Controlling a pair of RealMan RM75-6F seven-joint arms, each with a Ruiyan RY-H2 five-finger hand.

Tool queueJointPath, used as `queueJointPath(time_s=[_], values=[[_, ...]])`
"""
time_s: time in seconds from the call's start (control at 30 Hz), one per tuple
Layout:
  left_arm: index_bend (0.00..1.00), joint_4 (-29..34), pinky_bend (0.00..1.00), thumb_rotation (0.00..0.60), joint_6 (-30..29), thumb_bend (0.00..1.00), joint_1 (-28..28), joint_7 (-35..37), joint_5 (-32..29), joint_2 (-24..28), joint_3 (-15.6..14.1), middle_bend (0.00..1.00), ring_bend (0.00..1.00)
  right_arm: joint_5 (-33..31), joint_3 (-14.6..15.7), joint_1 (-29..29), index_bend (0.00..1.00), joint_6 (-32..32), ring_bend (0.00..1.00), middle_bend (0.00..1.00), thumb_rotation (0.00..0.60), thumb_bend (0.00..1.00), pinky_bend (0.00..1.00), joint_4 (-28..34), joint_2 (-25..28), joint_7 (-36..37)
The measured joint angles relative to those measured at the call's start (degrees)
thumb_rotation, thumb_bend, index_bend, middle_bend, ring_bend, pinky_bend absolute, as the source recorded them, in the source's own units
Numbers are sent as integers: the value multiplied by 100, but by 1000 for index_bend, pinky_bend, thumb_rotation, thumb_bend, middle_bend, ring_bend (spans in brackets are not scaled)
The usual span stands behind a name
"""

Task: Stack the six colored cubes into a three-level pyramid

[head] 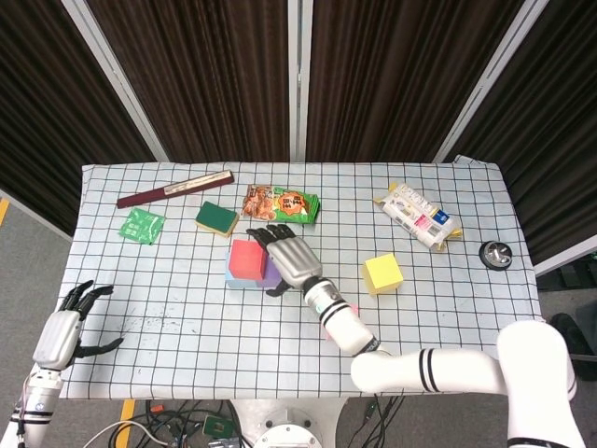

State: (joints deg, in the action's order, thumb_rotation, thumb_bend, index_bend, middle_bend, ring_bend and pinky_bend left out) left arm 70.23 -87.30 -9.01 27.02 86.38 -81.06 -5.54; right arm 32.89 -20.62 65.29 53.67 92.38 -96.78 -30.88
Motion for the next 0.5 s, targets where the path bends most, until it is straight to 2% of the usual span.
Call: queueJointPath(time_s=[0.17,0.5], values=[[190,-243,93,600,201,0,39,393,-21,-77,13,217,62,-338,-146,274,0,252,0,107,600,0,0,-404,-440,-134],[191,-696,93,600,325,0,150,908,42,-209,135,219,62,-856,-341,599,0,438,0,162,600,28,0,-846,-852,-399]])
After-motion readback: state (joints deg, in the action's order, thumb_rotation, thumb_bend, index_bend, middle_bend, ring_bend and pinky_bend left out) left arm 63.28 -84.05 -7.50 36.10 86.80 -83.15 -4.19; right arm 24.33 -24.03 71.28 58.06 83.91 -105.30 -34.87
